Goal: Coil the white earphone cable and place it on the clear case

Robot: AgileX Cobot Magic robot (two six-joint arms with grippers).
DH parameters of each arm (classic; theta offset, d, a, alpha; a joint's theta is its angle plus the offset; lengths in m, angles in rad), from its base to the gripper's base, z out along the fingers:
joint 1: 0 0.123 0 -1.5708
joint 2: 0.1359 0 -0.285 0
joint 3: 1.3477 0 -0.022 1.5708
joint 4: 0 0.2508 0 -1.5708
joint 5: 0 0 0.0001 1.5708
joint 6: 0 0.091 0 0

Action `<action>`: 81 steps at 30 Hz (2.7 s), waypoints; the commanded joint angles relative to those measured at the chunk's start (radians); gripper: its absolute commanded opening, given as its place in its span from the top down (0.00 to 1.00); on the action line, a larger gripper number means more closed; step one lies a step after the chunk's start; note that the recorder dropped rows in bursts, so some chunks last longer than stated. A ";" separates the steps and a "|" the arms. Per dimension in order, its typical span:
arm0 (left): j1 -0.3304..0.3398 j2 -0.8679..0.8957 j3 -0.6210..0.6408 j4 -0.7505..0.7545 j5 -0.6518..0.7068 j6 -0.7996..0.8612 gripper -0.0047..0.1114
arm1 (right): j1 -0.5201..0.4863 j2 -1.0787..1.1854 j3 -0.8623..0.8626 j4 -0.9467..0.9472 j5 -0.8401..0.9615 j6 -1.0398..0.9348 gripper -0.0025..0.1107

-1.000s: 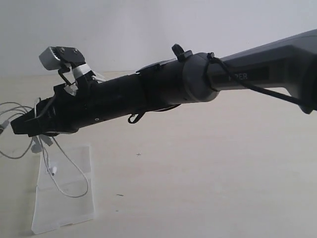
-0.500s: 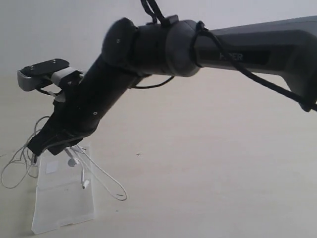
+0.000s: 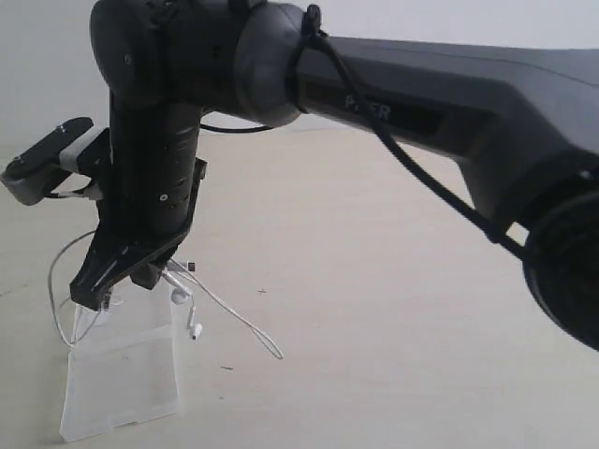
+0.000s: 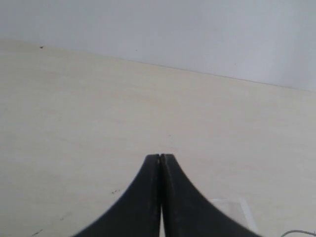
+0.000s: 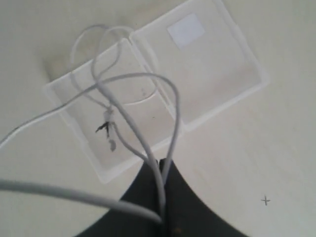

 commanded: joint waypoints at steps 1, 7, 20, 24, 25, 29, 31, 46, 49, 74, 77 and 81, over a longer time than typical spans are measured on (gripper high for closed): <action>-0.001 0.000 0.011 -0.017 0.015 -0.008 0.96 | 0.019 0.040 -0.009 -0.035 0.005 0.037 0.98; -0.030 0.000 0.011 -0.017 0.023 -0.006 0.96 | 0.054 0.049 -0.009 -0.118 0.005 0.062 0.98; -0.031 0.000 0.011 -0.019 0.025 -0.006 0.96 | 0.077 0.057 -0.007 -0.195 0.005 0.140 0.98; -0.031 0.000 0.011 -0.019 0.025 -0.006 0.96 | 0.077 0.034 -0.009 -0.194 0.005 0.149 0.98; -0.031 0.000 0.011 -0.019 0.032 -0.006 0.96 | 0.077 0.034 -0.009 -0.194 0.005 0.167 0.98; -0.031 0.000 0.011 -0.019 0.034 -0.006 0.96 | 0.077 0.034 -0.009 -0.184 0.005 0.166 0.98; -0.031 0.000 0.011 -0.019 0.037 -0.006 0.96 | 0.077 0.034 -0.009 -0.164 0.005 0.166 0.98; 0.014 0.000 0.033 0.008 -0.046 -0.034 0.96 | 0.079 0.113 -0.009 -0.108 0.005 0.138 0.98; 0.014 0.003 0.033 0.006 -0.040 -0.034 0.96 | 0.087 0.145 -0.009 -0.081 0.005 0.138 0.98; 0.014 0.003 0.083 -0.014 -0.012 -0.034 0.96 | 0.118 0.176 -0.118 -0.072 0.005 0.166 0.98; 0.014 0.003 0.083 -0.014 -0.012 -0.034 0.96 | 0.118 0.162 -0.118 -0.117 0.005 0.166 0.98; 0.014 0.003 0.083 -0.014 -0.012 -0.034 0.96 | 0.118 0.134 -0.140 -0.123 0.005 0.166 0.98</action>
